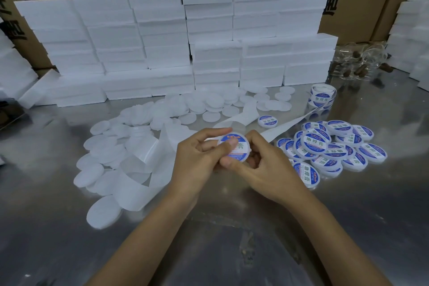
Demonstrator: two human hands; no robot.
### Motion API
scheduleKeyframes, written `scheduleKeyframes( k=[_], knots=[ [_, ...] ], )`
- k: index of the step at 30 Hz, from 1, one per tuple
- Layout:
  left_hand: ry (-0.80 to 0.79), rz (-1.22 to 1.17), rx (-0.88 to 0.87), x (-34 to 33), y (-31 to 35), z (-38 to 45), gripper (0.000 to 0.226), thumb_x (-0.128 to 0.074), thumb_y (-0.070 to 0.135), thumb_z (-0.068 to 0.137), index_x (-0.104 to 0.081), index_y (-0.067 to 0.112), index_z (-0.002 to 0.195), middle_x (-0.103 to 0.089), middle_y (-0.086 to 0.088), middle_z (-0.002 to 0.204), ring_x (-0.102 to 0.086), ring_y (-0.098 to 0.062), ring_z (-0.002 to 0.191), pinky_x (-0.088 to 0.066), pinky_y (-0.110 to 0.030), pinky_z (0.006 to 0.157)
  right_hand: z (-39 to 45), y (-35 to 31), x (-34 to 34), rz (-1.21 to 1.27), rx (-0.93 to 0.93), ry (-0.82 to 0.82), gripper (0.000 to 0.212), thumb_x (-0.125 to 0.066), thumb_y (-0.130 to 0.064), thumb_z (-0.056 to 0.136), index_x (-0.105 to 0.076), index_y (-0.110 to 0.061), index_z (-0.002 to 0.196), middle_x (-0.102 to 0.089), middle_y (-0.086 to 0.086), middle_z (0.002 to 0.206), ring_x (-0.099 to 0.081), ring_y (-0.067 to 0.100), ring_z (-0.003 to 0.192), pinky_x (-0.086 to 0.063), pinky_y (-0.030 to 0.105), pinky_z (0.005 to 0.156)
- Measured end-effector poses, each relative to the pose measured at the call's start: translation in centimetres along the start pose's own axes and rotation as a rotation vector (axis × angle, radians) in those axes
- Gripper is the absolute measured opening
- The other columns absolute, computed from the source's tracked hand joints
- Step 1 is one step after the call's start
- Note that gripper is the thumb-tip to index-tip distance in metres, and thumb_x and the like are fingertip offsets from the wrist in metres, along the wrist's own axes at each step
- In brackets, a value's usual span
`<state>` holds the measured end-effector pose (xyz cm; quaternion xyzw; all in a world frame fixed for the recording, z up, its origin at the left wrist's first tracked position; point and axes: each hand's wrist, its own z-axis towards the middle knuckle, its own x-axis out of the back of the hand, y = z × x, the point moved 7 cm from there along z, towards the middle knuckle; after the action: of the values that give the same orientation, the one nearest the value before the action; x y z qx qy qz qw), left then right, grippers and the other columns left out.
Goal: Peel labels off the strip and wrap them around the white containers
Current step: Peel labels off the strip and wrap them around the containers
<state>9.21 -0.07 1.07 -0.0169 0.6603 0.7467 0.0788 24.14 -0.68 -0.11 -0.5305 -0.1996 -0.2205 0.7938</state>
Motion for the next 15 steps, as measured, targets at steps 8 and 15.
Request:
scheduleKeyframes(
  k=[8,15],
  knots=[
    [-0.091,0.013,-0.009,-0.5,0.5,-0.3,0.02,-0.067,0.025,0.092,-0.078,0.016,0.106,-0.079,-0.006,0.093,-0.076,-0.024,0.079,-0.061,-0.027,0.061,0.1,-0.6,0.9,0.015,0.083,0.129,0.054,-0.05,-0.066,0.086,-0.042,-0.017,0.065,-0.04,0.005,0.056,-0.037,0.011,0.051,-0.037,0.041,0.053],
    [-0.173,0.032,0.035,-1.7,-0.2,-0.5,0.035,-0.068,0.007,0.092,-0.067,0.019,0.126,-0.077,-0.008,0.102,-0.076,-0.028,0.083,-0.061,-0.027,0.069,0.4,0.7,1.4,0.082,0.05,0.183,0.049,-0.042,-0.047,0.102,-0.048,-0.038,0.054,-0.044,-0.011,0.045,-0.041,0.005,0.044,-0.03,0.024,0.048]
  ],
)
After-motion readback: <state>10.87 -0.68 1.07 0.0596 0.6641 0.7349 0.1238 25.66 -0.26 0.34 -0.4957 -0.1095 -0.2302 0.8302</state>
